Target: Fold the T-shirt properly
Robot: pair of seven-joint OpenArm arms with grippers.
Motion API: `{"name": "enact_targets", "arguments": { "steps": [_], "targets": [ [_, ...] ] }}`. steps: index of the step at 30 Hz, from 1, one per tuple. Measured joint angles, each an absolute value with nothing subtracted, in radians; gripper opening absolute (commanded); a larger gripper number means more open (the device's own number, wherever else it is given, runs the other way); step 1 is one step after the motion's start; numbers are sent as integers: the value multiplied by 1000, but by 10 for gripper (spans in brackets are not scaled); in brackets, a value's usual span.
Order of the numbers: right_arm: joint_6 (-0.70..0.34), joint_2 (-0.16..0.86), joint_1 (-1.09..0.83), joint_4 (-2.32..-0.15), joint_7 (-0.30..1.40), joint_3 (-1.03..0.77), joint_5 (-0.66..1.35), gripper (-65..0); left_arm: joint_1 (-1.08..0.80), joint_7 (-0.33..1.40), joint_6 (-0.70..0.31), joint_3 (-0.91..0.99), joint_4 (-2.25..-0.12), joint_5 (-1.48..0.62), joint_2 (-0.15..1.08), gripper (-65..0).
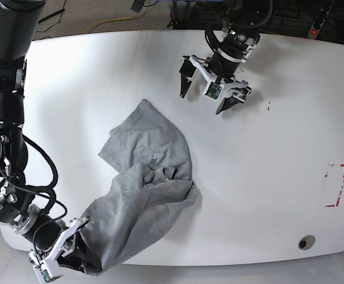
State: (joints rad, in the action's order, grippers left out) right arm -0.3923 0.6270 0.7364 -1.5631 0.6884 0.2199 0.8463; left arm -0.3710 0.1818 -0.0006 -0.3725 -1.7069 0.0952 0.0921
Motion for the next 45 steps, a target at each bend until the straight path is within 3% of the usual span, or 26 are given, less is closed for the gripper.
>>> {"name": "enact_targets", "arguments": {
  "steps": [6,23,26,28,31,36,45],
  "targets": [
    [-392,648,730,-1562,699,222,841,-650,-223,179,0,-442,-1538,97,-7,-79],
    [-393,667,729,-1544,693,222,843,-650,20,169,-6,-659,-1241,96,-71,-92],
    [-392,665,730,-1544,692,221,843,-650,46,146,-7,-671,-1200,85,-73,-228],
    [-392,665,729,-1543,692,220,843,-650,59,131,-8,-671,-1171,78,-77,-425],
    [-392,666,730,-1543,693,219,843,-650,76,117,-14,-671,-1135,70,-83,-650],
    [-392,669,729,-1543,692,218,842,-650,96,186,-12,-657,-1146,78,-86,-650],
    [-393,667,747,-1530,692,217,838,-650,-2,331,-2,-360,-1363,91,-30,-649]
  ]
}}
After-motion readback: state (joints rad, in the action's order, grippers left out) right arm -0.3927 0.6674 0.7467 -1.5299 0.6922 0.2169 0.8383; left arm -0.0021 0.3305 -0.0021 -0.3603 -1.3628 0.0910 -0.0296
